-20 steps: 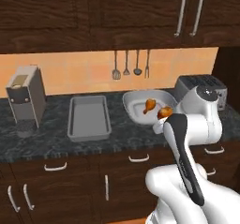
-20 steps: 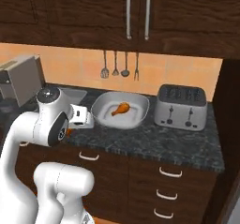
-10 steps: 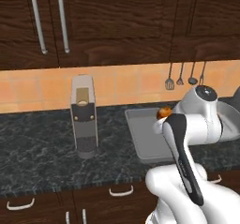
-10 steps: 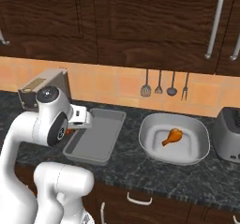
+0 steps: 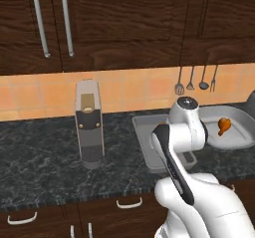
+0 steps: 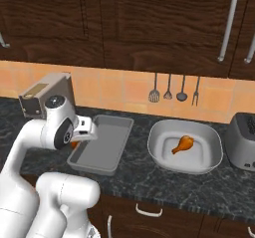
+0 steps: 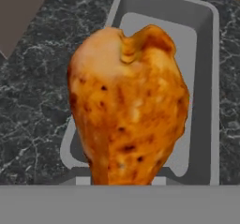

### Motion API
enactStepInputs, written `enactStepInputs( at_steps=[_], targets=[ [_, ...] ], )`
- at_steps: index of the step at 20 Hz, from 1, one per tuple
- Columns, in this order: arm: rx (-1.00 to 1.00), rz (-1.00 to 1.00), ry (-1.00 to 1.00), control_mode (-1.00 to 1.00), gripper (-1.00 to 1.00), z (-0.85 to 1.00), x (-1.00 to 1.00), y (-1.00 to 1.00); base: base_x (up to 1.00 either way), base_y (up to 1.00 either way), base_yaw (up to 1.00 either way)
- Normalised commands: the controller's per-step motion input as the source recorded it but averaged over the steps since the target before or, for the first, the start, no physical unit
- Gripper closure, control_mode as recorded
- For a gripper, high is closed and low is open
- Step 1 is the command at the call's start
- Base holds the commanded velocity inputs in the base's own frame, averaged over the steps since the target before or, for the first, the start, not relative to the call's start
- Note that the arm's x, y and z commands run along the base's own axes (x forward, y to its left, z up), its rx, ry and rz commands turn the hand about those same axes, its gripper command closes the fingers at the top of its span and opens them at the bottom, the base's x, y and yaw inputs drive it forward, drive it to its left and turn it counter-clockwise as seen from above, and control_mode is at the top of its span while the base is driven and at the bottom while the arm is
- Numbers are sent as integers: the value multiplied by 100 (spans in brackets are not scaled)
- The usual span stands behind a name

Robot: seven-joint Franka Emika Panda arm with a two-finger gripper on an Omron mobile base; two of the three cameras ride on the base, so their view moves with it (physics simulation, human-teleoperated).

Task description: Place one eggplant and one chicken drumstick in each tupperware on the nearby counter, to pack two identical lunches.

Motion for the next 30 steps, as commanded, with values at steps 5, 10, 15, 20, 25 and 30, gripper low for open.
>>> enactStepInputs(
  at_steps=[5,10,15,20,25,30],
  targets=[
    [0,0,11,-100,100,-34,49,-30,0,0,0],
    [0,4,0,-100,100,-46,55,-21,0,0,0],
    [0,7,-4,-100,100,-73,41,-2,0,0,0],
    [0,5,0,-100,-100,-48,50,3,0,0,0],
    [0,2,0,-100,-100,-3,31,5,0,0,0],
    [0,0,0,-100,-100,48,-21,0,0,0,0]
  ],
)
